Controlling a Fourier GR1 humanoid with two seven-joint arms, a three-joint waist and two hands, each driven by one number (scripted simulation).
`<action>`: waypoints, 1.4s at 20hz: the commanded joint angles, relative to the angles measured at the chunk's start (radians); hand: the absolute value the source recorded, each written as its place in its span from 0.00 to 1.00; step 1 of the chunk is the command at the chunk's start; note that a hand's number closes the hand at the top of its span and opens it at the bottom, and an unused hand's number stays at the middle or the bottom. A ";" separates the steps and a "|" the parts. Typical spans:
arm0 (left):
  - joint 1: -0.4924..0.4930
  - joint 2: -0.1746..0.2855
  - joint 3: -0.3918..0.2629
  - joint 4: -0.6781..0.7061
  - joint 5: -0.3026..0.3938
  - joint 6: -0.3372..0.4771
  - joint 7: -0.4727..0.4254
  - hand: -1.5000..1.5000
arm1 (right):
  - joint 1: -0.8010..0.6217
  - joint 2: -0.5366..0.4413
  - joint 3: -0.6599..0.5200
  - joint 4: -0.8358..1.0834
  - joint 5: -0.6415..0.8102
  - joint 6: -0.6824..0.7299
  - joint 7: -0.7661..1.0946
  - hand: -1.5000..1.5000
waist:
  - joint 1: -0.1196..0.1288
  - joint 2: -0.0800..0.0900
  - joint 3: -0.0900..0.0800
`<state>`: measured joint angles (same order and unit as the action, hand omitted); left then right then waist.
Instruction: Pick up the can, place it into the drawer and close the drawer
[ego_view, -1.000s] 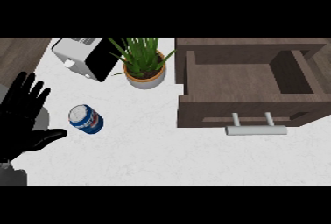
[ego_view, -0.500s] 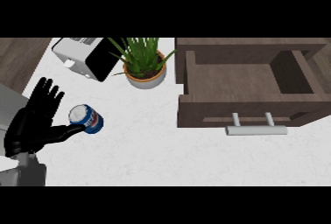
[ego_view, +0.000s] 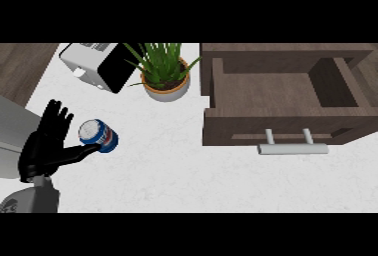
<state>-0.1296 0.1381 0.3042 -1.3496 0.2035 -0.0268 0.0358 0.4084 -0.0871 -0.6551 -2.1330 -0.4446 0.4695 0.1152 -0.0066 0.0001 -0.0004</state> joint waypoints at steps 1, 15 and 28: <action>-0.007 -0.004 0.016 0.108 -0.022 0.017 -0.107 0.00 | 0.061 -0.008 -0.071 -0.021 -0.084 0.057 0.016 0.00 | -0.004 -0.001 0.000; -0.107 0.078 0.068 0.611 0.002 -0.129 -0.388 0.00 | -0.002 -0.016 -0.082 -0.040 -0.103 0.054 0.081 0.00 | -0.006 0.001 -0.001; -0.256 0.073 0.064 0.864 0.017 -0.114 -0.500 0.00 | 0.011 0.063 -0.091 -0.103 -0.097 0.075 0.128 0.00 | -0.006 0.001 0.000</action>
<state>-0.3510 0.2140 0.3696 -0.5482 0.2193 -0.1536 -0.4299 0.3949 -0.0430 -0.7352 -2.1894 -0.5023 0.5368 0.2021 -0.0112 0.0013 -0.0006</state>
